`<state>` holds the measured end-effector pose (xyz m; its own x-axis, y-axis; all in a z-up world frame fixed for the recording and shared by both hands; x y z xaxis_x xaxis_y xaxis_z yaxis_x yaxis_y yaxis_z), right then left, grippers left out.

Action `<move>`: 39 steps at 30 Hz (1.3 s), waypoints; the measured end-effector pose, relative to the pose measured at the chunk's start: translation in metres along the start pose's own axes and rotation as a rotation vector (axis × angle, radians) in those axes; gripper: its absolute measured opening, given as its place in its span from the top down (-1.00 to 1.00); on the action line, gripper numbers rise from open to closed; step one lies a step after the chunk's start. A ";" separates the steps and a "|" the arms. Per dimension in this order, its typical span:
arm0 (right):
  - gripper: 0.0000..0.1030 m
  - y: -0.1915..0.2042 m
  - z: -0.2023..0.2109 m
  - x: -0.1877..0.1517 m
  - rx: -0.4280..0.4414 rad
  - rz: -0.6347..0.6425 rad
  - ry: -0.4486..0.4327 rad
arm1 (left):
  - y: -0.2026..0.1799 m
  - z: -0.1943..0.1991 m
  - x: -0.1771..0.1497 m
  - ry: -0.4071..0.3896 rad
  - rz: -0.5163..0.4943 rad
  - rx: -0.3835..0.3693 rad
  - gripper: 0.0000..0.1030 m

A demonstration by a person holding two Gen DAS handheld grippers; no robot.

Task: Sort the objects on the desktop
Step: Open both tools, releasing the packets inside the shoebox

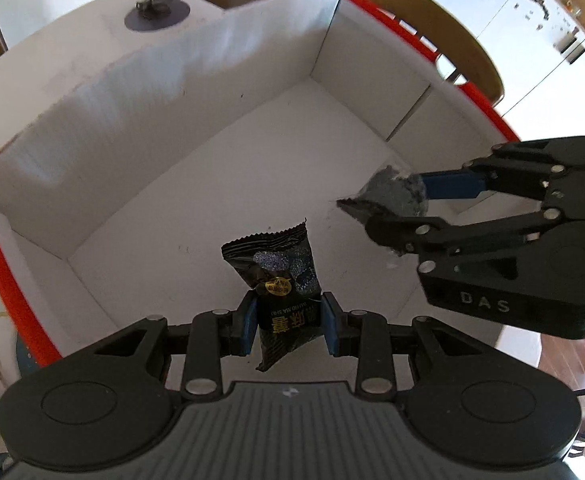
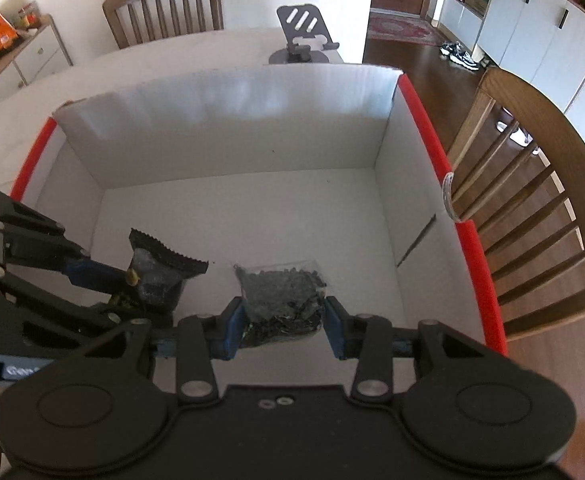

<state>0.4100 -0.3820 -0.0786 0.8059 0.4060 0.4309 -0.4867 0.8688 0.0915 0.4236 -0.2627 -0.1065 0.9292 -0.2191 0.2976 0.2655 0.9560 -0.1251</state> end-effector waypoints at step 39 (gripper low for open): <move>-0.77 -0.012 0.049 -0.005 0.090 -0.066 -0.120 | -0.004 0.059 -0.026 -0.135 0.106 -0.106 -1.00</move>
Point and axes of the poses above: each gripper's, at about its wrist camera, not at the fingertips, and z roughly against the way its jaws point, y to its left, x to its top, the point moved 1 cm from there along -z, roughly the way its jaws point, and after that the axes turned 5 degrees about x, right-handed, at the moved point
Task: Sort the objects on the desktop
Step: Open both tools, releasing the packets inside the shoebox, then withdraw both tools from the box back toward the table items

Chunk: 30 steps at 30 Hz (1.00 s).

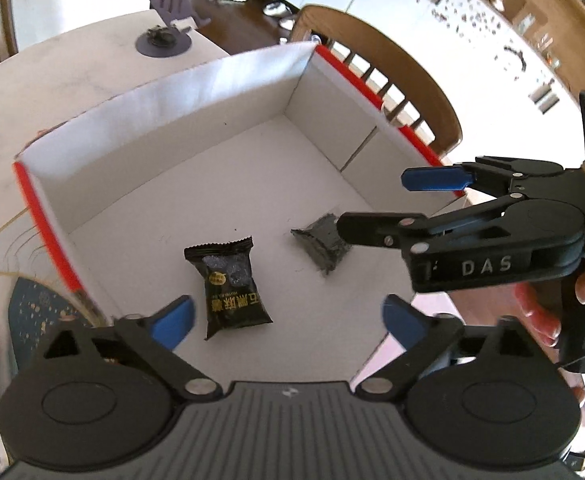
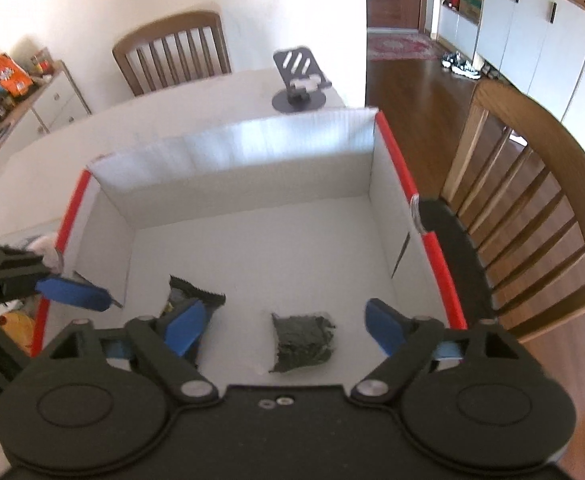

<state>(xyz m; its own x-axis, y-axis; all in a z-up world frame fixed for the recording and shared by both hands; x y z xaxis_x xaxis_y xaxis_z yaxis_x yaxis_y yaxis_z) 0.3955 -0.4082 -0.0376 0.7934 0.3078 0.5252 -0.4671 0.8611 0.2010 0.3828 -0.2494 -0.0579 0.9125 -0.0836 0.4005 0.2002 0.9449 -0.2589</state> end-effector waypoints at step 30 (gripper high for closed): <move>-0.99 0.081 0.076 -0.030 0.003 -0.025 -0.176 | 0.034 0.112 -0.089 -0.210 0.103 -0.015 -1.00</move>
Point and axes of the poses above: each gripper's, at about its wrist camera, not at the fingertips, and z roughly against the way its jaws point, y to its left, x to its top, the point moved 1 cm from there along -z, roughly the way its jaws point, and after that the axes turned 5 degrees about x, right-handed, at the moved point
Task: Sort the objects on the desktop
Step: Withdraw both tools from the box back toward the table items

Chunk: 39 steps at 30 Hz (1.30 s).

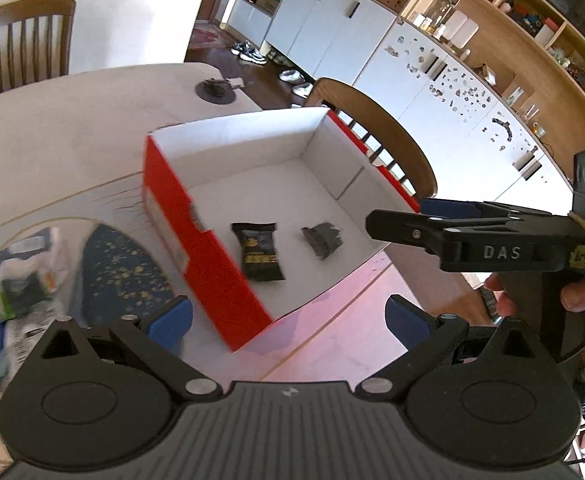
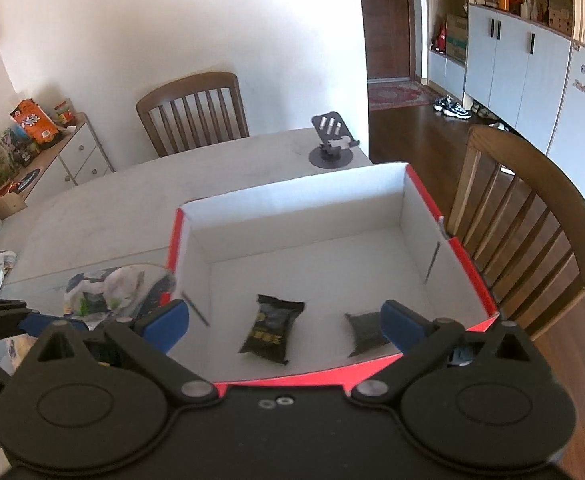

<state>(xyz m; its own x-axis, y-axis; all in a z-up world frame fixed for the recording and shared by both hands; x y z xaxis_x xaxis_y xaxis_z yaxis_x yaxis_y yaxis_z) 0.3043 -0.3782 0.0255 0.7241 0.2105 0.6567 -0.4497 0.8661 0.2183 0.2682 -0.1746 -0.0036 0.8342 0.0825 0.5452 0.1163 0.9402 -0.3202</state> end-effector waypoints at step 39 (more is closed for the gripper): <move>-0.99 0.191 -0.028 -0.058 0.106 0.110 0.051 | 0.174 0.120 -0.114 -0.080 0.064 0.206 -1.00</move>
Point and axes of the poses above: each gripper's, at about its wrist camera, not at the fingertips, and z roughly against the way its jaws point, y to its left, x to its top, the point moved 1 cm from there along -z, roughly the way its jaws point, and after that the axes turned 5 degrees about x, right-handed, at the moved point
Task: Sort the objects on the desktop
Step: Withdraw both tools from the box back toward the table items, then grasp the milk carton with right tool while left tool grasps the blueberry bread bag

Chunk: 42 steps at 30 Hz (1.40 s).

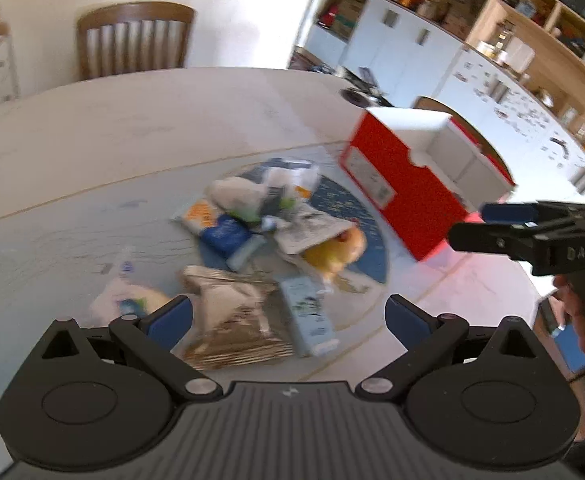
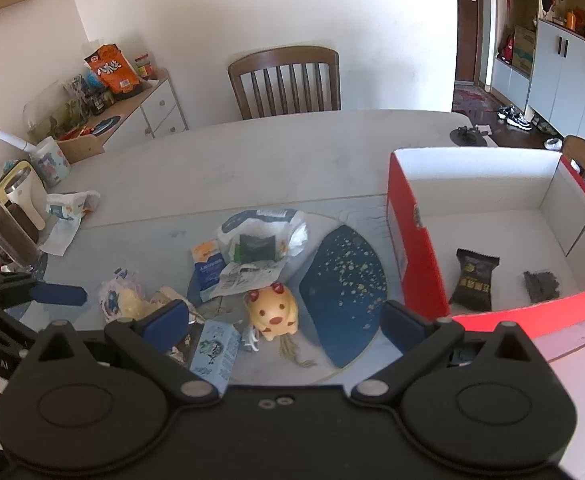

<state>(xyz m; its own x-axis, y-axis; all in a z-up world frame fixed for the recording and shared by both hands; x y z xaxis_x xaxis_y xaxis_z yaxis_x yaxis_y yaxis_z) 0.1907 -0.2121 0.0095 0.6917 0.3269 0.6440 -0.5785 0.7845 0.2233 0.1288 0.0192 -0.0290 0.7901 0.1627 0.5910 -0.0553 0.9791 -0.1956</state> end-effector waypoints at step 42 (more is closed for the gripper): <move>-0.54 0.053 -0.102 -0.037 0.052 0.093 0.217 | 0.121 -0.079 -0.010 0.205 0.654 0.140 -0.94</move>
<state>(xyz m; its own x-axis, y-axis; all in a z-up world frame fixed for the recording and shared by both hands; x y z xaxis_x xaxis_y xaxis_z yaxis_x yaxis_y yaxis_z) 0.1787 -0.1294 -0.0770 0.7080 0.5066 0.4921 -0.6616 0.7195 0.2112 0.1625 0.1269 -0.1202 0.6661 0.7112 0.2246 -0.6261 0.6969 -0.3498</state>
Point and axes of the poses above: each gripper's, at about its wrist camera, not at the fingertips, and z roughly against the way its jaws point, y to its left, x to its top, the point moved 1 cm from there along -z, roughly the way its jaws point, and after that the axes turned 5 degrees about x, right-handed, at the moved point
